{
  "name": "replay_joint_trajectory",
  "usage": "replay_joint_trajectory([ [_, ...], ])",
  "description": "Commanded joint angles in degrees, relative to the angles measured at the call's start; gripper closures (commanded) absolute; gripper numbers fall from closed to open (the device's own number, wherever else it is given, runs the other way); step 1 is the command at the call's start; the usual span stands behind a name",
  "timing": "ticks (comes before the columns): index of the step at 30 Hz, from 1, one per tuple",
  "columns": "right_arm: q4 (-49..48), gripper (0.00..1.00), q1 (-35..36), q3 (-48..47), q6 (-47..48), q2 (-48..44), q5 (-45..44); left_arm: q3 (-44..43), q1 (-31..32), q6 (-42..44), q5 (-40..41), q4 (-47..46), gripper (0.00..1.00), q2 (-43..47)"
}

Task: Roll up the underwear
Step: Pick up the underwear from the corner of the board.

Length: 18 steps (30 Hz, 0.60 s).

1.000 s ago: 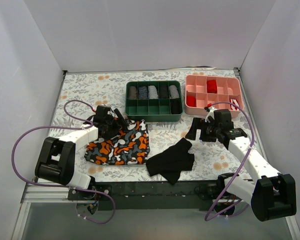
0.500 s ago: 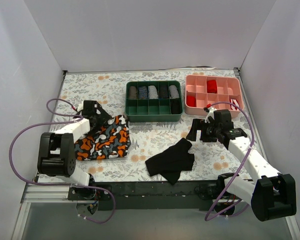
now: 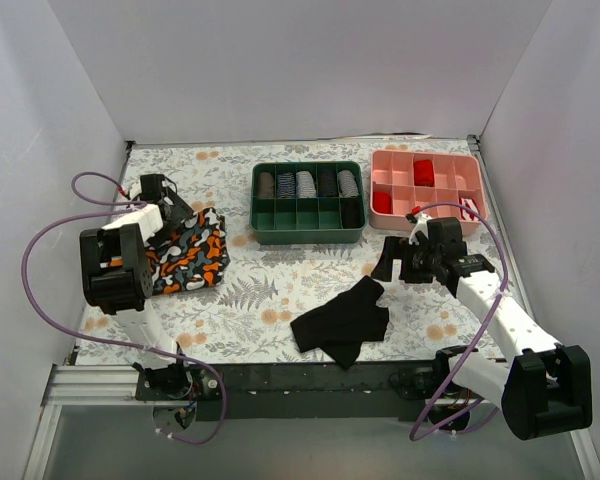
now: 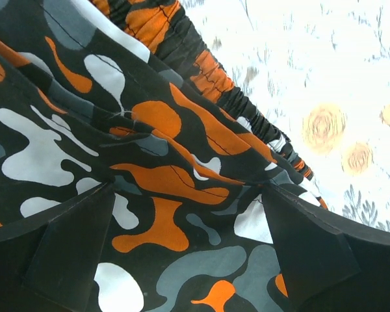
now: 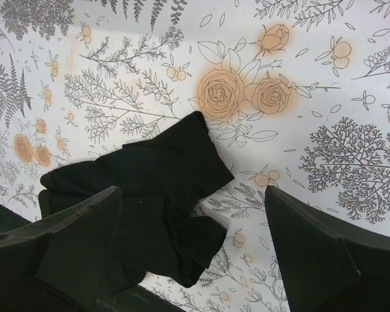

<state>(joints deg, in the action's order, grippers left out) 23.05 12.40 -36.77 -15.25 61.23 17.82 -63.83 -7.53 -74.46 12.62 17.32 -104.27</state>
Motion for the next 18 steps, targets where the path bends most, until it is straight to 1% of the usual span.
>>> replay_joint_trajectory([
  [1,0.0,0.01,-0.1,-2.6,-0.4,0.4,1.4,-0.3,-2.3,4.8,-1.5,0.6,0.02,-4.6],
  [7,1.5,0.01,-0.2,-4.2,-0.3,1.8,1.5,-2.8,-2.9,7.7,-3.0,-1.1,0.02,-7.5],
  [10,2.6,0.01,-0.1,-4.7,0.0,1.8,1.6,-4.6,-3.2,6.9,-5.2,1.2,0.02,-7.6],
  [15,3.0,0.01,-0.1,-3.7,0.0,0.6,2.2,-4.5,-3.3,6.8,-8.7,0.4,0.02,-3.2],
  [18,3.6,0.01,-0.1,-2.9,-0.3,-0.4,1.8,-5.1,-3.3,6.8,-9.5,0.8,0.02,2.8],
])
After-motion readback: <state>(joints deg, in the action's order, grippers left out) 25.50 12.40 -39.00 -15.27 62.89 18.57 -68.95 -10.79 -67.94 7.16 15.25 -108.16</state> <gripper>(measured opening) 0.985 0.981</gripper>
